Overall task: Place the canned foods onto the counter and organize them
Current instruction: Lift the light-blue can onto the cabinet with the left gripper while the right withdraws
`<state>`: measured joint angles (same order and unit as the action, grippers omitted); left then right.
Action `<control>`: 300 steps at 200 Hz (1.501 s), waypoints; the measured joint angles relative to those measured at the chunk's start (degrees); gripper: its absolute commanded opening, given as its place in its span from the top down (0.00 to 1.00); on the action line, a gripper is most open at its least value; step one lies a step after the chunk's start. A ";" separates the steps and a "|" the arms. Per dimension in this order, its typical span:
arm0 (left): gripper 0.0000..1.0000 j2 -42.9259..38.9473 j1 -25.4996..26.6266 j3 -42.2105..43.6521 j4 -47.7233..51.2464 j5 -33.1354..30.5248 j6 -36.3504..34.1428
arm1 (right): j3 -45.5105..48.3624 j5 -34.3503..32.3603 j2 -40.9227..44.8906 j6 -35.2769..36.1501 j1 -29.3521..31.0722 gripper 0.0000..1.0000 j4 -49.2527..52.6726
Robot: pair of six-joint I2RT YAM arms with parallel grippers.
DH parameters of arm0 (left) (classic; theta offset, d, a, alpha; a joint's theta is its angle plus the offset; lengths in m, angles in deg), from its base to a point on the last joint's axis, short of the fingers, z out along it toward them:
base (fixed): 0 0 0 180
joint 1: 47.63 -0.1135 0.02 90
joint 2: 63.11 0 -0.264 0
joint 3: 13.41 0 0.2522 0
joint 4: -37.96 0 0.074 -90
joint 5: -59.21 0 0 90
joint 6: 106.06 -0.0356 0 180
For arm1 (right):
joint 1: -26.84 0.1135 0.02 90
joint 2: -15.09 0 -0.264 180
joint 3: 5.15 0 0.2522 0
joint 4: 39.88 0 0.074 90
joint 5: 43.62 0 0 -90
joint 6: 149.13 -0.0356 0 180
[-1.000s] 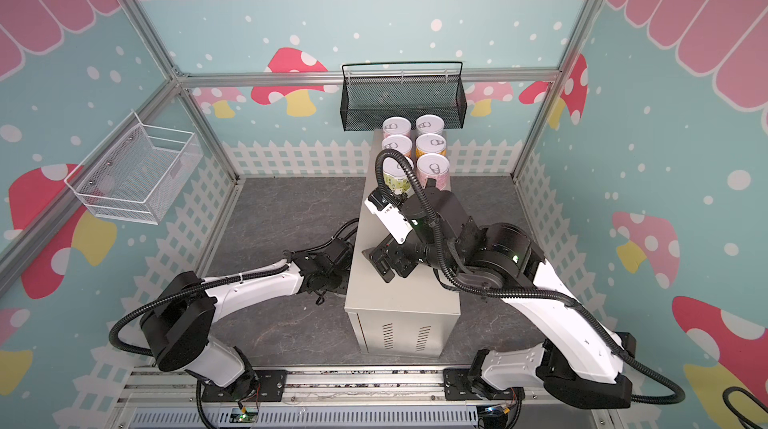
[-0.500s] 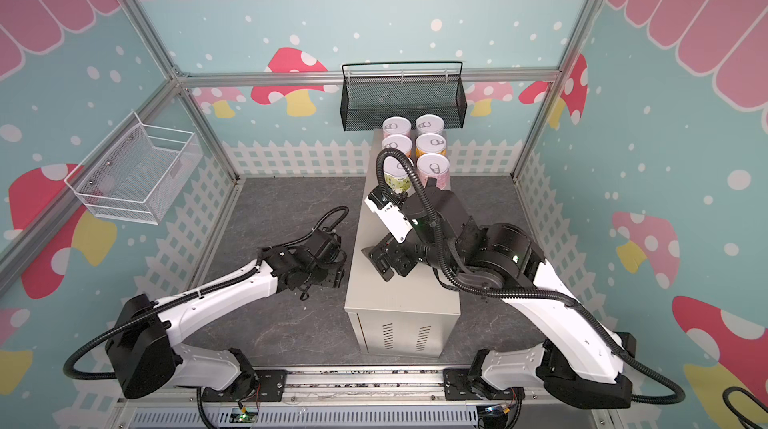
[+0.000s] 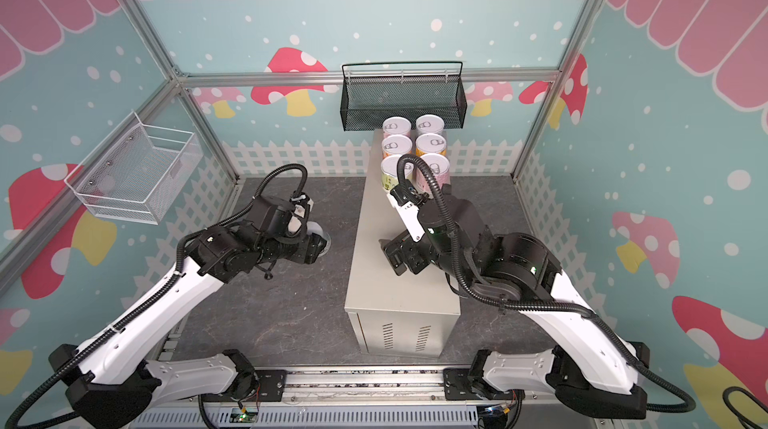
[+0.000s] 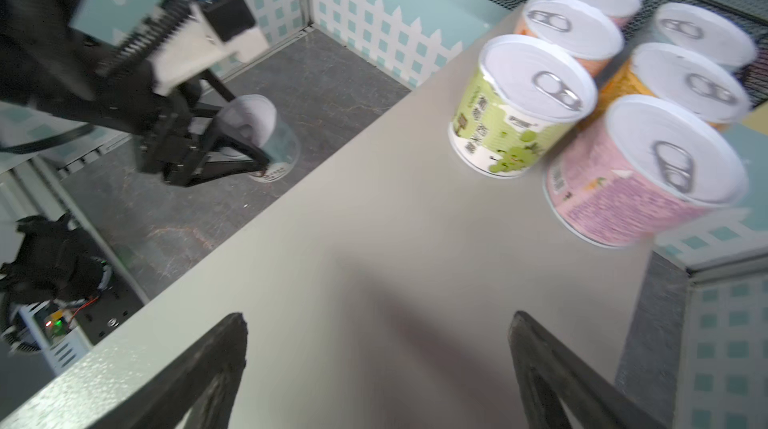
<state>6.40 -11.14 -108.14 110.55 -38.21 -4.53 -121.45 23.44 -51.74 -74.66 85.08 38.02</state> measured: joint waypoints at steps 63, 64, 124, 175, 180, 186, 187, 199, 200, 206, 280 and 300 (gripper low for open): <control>0.33 0.04 0.00 -17.00 9.18 8.44 -4.00 | 7.63 -12.31 5.40 -7.63 0.00 0.00 0.15; 0.33 0.07 0.00 -17.18 9.25 8.55 -4.07 | 7.80 -12.57 5.55 -7.80 0.00 0.00 0.11; 0.33 3.63 0.57 -30.10 15.76 17.03 -5.75 | 14.73 -16.35 12.22 -12.52 0.00 0.01 0.02; 0.34 9.38 6.73 -39.65 19.63 17.33 -5.75 | 20.61 -14.45 18.29 -12.90 0.00 0.01 -1.03; 0.34 10.12 7.52 -40.68 19.96 17.11 -5.75 | 21.05 -14.19 18.99 -12.96 0.00 0.01 -1.07; 0.34 10.88 8.31 -41.62 20.24 16.87 -5.73 | 21.42 -13.94 19.69 -13.07 0.00 0.01 -1.11; 0.34 11.04 8.46 -41.81 20.31 16.83 -5.73 | 21.51 -13.88 19.85 -13.07 0.00 0.01 -1.11; 0.34 12.59 9.99 -43.47 20.90 16.02 -5.70 | 21.94 -13.35 20.94 -13.16 0.00 0.01 -1.11; 0.34 12.74 10.14 -43.65 20.98 15.93 -5.68 | 21.97 -13.31 20.96 -13.16 0.00 0.01 -1.11; 0.34 13.60 10.93 -44.44 21.35 15.50 -5.64 | 22.08 -13.11 21.29 -13.25 0.00 0.01 -1.11; 0.34 25.40 17.53 -54.23 25.49 9.38 -5.33 | 22.43 -11.96 23.93 -13.27 0.00 0.00 -1.16; 0.33 27.10 18.14 -56.35 25.75 8.90 -5.38 | 22.75 -11.96 24.39 -13.27 0.00 0.00 -1.16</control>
<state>33.51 7.00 -164.49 136.30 -29.32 -9.91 -98.70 11.48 -27.35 -87.93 85.08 36.86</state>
